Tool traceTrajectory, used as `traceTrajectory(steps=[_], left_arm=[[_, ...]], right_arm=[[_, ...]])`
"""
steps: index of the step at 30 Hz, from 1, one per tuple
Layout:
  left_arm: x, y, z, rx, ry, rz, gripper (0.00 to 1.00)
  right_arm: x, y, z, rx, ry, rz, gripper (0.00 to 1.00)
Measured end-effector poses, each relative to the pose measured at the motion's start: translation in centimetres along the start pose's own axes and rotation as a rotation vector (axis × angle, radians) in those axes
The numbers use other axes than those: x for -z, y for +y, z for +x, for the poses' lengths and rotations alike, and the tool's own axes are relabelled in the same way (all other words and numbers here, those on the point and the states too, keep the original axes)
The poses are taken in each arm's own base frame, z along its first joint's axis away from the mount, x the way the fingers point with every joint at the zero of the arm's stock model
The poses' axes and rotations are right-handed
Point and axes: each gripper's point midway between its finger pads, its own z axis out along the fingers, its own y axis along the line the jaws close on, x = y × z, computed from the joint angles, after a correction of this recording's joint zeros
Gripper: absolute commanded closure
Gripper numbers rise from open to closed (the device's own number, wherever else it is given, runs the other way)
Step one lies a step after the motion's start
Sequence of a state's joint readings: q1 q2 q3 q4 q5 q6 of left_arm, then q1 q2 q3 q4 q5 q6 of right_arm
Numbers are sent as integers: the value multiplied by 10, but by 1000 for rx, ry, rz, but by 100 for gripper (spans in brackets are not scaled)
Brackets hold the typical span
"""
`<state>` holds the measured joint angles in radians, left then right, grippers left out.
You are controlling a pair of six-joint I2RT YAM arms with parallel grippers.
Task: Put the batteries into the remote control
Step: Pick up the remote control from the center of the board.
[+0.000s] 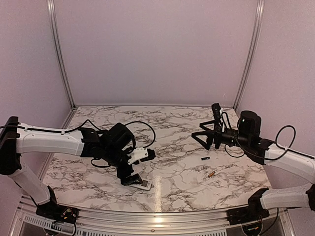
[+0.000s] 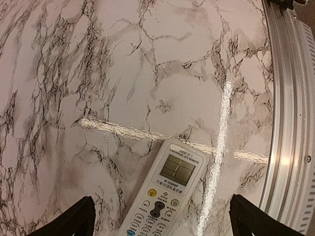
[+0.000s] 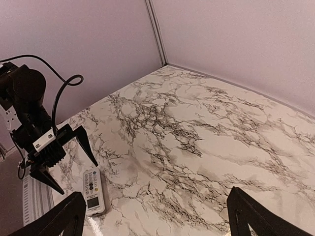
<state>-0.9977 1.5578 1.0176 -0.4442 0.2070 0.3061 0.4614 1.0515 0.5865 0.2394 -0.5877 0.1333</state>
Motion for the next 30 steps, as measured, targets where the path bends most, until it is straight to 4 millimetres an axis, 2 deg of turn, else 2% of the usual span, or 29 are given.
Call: traceTrajectory(steps=[9, 18, 27, 30], left_arm=[[-18, 2, 27, -125, 113, 4, 2], [-36, 6, 62, -159, 256, 6, 6], [-43, 11, 78, -169, 321, -11, 21], [-46, 10, 82, -165, 331, -1, 32]], right_arm=[[4, 7, 0, 8, -8, -27, 1], [3, 9, 2, 8, -2, -44, 1], [3, 12, 2, 18, 0, -60, 1], [3, 12, 3, 21, 0, -60, 1]])
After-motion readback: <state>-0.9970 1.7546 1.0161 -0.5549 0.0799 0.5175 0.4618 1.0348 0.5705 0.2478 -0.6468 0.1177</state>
